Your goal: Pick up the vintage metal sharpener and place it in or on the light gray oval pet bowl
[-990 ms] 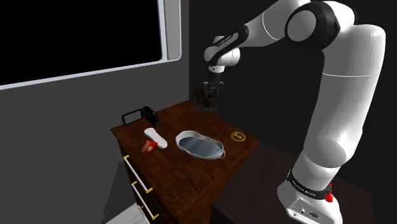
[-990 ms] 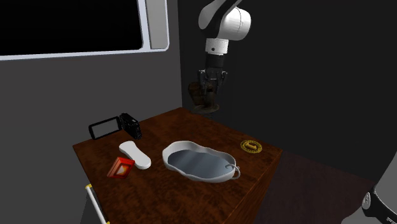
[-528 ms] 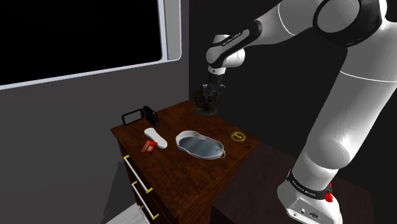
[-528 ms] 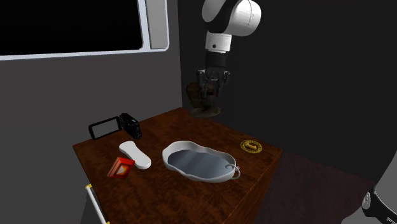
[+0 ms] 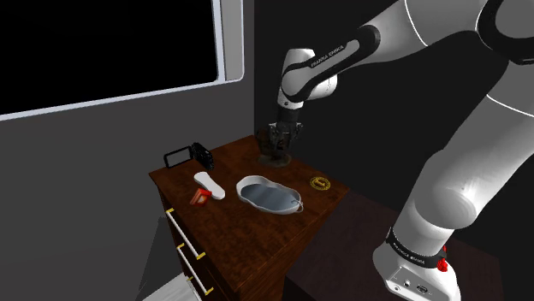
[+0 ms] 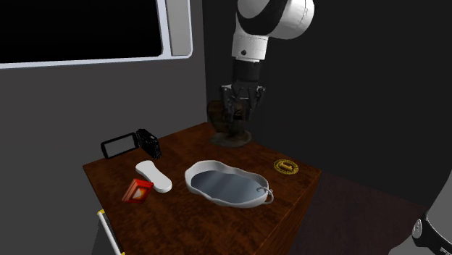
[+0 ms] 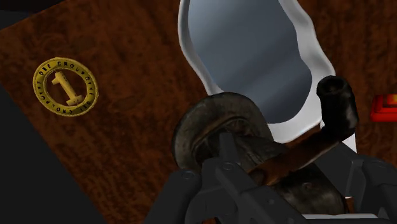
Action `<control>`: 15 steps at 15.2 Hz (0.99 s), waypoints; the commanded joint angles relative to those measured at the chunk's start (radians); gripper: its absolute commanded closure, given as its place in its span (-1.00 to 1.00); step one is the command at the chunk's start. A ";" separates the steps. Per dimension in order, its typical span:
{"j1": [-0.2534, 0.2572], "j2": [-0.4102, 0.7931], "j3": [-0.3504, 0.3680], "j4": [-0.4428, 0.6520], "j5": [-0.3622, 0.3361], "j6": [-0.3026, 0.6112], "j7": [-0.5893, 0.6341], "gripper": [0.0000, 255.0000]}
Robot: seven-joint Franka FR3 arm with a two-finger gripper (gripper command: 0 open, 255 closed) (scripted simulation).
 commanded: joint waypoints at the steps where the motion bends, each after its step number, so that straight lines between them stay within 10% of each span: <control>1: 0.018 -0.061 0.027 -0.055 -0.001 -0.001 0.047 1.00; 15: 0.086 -0.147 0.131 -0.230 0.036 0.099 0.183 1.00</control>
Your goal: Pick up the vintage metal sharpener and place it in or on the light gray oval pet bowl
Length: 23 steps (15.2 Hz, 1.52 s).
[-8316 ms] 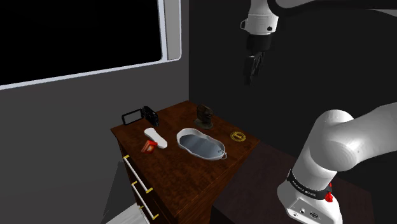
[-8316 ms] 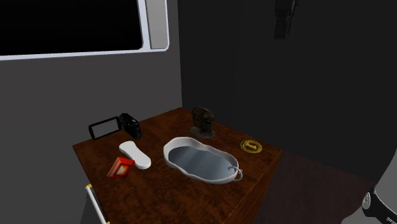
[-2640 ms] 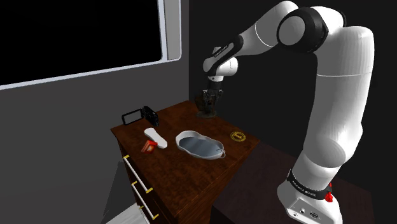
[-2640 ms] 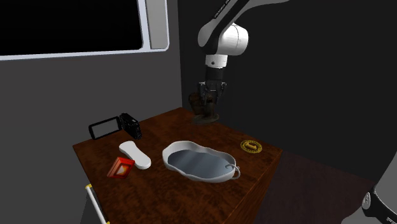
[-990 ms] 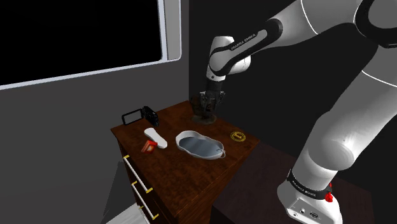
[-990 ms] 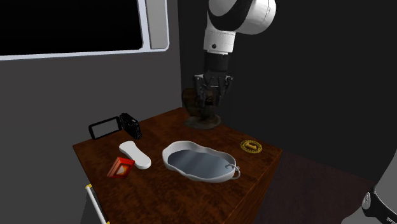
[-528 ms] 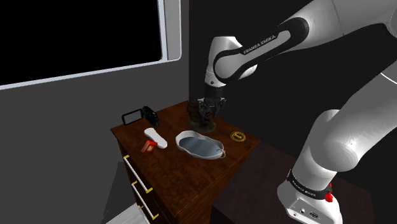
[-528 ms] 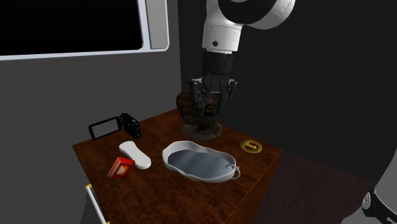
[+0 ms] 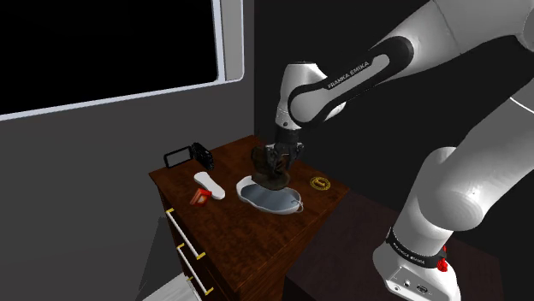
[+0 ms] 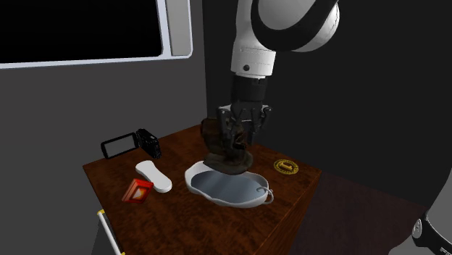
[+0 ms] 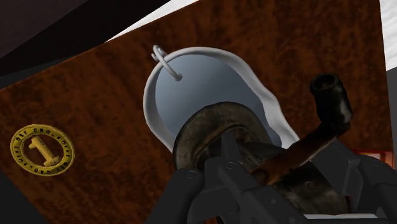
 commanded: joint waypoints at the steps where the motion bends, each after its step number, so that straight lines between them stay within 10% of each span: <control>1: 0.001 0.020 0.001 -0.011 0.002 0.033 -0.002 1.00; 17: 0.006 0.127 0.004 -0.056 0.016 0.185 -0.016 1.00; 18: 0.006 0.128 0.004 -0.056 0.016 0.186 -0.016 -1.00; 23: 0.006 0.127 0.004 -0.056 0.016 0.185 -0.016 -1.00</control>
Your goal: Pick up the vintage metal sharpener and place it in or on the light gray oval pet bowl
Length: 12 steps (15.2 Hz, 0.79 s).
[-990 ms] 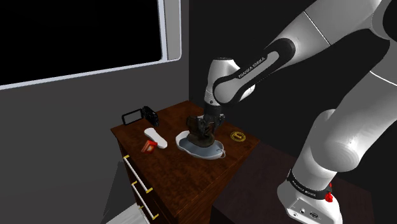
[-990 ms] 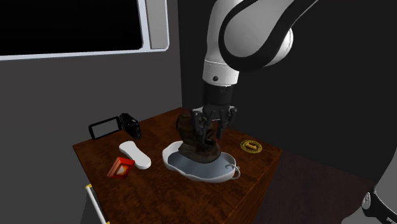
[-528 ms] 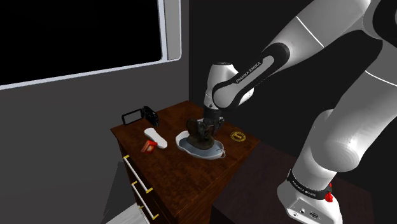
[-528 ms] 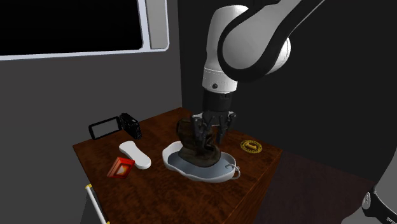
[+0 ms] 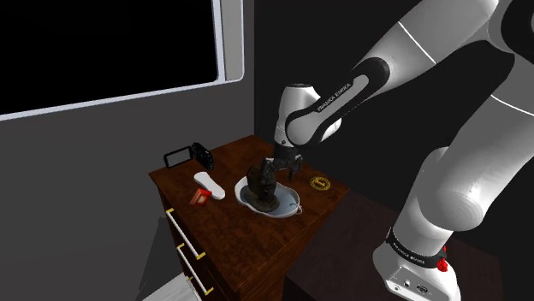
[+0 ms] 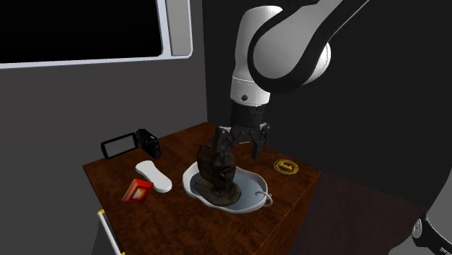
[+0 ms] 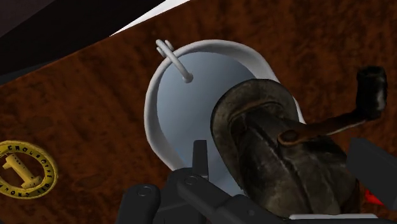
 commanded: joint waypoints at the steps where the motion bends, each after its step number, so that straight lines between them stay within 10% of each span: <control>1: -0.002 -0.035 -0.002 0.007 -0.004 -0.042 0.002 -1.00; 12: -0.008 -0.123 -0.008 0.035 -0.014 -0.158 0.007 -1.00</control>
